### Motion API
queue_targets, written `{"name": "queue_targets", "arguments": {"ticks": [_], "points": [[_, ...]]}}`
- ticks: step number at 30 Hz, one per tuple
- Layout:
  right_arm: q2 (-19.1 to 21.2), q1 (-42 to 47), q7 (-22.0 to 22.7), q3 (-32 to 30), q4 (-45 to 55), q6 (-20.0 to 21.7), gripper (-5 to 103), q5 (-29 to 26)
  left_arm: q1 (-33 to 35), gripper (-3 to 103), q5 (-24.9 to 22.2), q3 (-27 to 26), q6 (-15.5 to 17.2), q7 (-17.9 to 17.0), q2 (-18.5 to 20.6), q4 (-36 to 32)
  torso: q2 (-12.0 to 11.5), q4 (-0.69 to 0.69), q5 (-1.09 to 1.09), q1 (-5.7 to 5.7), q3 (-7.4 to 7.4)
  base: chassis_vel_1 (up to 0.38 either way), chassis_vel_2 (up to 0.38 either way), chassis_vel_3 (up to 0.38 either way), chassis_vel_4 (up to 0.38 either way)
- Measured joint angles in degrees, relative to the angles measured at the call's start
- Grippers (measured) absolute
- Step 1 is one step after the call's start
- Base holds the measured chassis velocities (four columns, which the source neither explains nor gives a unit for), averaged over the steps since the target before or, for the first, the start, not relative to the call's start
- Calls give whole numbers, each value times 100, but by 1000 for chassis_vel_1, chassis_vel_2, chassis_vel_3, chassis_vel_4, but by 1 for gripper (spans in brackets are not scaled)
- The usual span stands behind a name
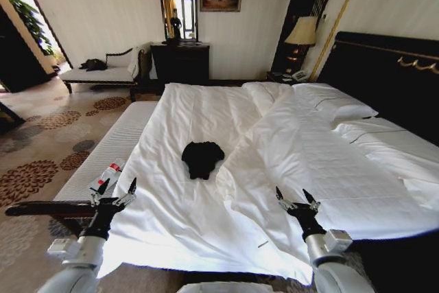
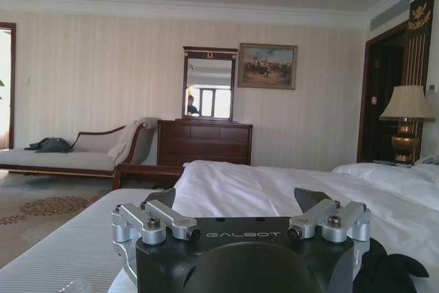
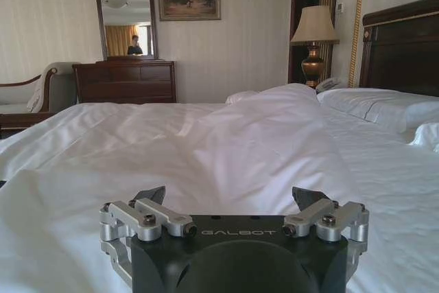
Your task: Fold the clothes on the bed.
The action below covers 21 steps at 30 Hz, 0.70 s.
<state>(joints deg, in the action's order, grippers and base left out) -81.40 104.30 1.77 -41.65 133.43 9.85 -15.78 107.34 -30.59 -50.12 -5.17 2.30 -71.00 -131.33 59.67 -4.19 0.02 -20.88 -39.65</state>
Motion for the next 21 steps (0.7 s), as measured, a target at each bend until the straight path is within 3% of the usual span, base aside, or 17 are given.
{"name": "queue_targets", "arguments": {"ticks": [15,21], "points": [[11,22,-39,191,49,11,100,229,4,99,5,3,-18,4,-35,33,-1,0,-5,-1,0,160,163,-178,-158],[184,-68,-159,613,127,73,100,282,16,99,79,35,-21,4,-90,47,0,0,-5,0,1,91,52,-85,-71]]}}
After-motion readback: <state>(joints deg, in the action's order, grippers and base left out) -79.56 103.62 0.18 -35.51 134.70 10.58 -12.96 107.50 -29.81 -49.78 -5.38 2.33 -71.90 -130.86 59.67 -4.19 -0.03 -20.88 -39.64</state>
